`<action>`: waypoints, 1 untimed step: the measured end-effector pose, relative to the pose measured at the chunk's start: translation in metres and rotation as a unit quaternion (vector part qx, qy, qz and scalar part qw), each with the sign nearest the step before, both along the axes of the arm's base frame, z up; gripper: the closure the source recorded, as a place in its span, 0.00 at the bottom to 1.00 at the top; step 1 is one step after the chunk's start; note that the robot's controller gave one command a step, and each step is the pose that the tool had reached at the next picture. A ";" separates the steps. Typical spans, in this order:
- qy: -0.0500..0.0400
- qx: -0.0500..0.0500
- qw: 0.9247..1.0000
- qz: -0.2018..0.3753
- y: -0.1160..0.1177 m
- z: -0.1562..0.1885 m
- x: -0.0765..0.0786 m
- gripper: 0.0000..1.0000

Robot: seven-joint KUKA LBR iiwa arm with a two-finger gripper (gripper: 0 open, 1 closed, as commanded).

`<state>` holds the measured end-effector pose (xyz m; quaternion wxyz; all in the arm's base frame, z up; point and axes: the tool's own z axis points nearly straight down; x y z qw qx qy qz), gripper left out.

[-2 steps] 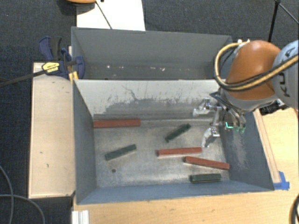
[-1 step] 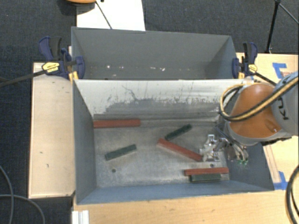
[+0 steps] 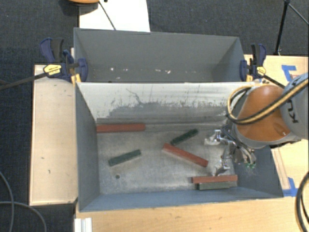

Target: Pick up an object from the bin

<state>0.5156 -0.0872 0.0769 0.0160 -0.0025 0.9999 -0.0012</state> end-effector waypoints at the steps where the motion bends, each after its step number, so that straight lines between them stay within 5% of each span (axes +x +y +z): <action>1: 0.000 0.000 1.000 0.001 0.000 0.000 0.000 0.00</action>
Offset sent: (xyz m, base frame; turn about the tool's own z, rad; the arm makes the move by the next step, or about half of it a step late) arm 0.0016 0.0726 -0.0069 0.0406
